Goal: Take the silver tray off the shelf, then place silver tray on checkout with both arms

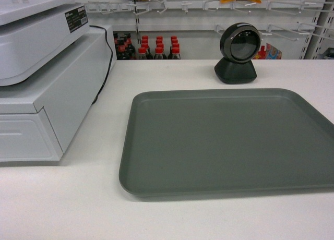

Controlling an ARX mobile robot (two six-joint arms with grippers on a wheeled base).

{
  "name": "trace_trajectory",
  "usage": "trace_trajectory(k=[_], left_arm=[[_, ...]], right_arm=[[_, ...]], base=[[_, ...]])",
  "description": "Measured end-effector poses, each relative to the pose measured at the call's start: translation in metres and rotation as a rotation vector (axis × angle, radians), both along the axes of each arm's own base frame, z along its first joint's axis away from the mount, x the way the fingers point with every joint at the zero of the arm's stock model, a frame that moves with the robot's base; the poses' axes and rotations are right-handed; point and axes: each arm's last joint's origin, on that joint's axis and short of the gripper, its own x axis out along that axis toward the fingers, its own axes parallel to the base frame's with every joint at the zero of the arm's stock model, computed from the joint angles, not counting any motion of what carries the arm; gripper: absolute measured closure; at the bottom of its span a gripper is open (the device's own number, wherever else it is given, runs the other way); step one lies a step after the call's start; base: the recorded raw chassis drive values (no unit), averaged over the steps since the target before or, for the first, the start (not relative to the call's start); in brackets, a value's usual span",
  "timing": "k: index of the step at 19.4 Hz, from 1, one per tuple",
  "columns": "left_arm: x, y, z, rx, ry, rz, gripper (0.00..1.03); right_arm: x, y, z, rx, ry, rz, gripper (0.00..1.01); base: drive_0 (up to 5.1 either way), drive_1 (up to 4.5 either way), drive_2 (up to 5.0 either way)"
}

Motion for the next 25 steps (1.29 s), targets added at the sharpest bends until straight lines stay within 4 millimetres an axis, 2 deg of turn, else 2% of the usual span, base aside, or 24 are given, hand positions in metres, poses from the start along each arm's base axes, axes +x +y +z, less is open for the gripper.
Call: trace_trajectory(k=[25], left_arm=[[0.0,0.0,0.0001,0.0,-0.002,0.0,0.05]], right_arm=[[0.0,0.0,0.0004,0.0,-0.004,0.0,0.03]], base=[[0.0,0.0,0.0]])
